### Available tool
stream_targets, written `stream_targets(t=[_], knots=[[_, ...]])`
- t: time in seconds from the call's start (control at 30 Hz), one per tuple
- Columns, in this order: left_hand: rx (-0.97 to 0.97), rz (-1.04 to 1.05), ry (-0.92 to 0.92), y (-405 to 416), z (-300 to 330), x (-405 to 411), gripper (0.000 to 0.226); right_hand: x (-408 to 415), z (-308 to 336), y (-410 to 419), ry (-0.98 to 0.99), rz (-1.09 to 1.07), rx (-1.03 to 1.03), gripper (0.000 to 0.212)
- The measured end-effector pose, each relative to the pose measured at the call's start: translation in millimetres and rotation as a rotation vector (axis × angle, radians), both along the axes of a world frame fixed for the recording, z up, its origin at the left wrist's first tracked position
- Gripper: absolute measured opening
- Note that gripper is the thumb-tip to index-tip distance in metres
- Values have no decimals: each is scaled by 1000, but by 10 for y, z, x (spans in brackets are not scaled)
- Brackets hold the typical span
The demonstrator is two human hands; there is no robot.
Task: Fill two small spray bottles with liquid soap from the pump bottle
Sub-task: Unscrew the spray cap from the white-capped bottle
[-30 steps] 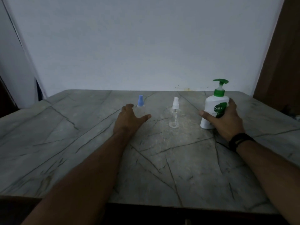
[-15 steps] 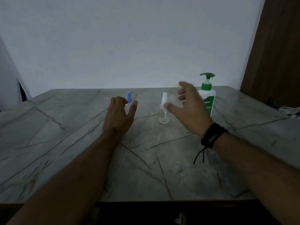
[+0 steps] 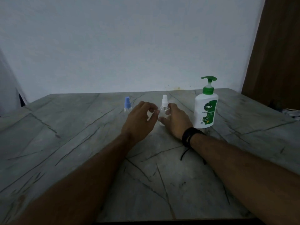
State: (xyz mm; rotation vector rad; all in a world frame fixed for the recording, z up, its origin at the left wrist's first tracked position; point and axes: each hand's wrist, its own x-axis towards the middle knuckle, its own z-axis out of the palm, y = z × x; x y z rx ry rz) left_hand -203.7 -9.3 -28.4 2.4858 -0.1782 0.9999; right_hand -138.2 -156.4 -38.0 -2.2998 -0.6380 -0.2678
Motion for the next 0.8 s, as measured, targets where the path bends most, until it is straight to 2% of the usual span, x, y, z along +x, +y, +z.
stream_targets(t=[0.1,0.2,0.37,0.63,0.8], knots=[[-237,16,146,-90,64,234,40,59,-37,-4,0,2,14,66],[-390,-76,225,-155,82,428,43,94,-56,2,11,7,14,67],[-488,-188,150,-256,28,527,29,136,-66,-16,18,25,29,64],[-584,-115,105,-215,49,593,32,162,-85,-24,21,53,52,61],[-516,-124,130,-267,62,609,36,160,-84,-7,0,63,41,54]])
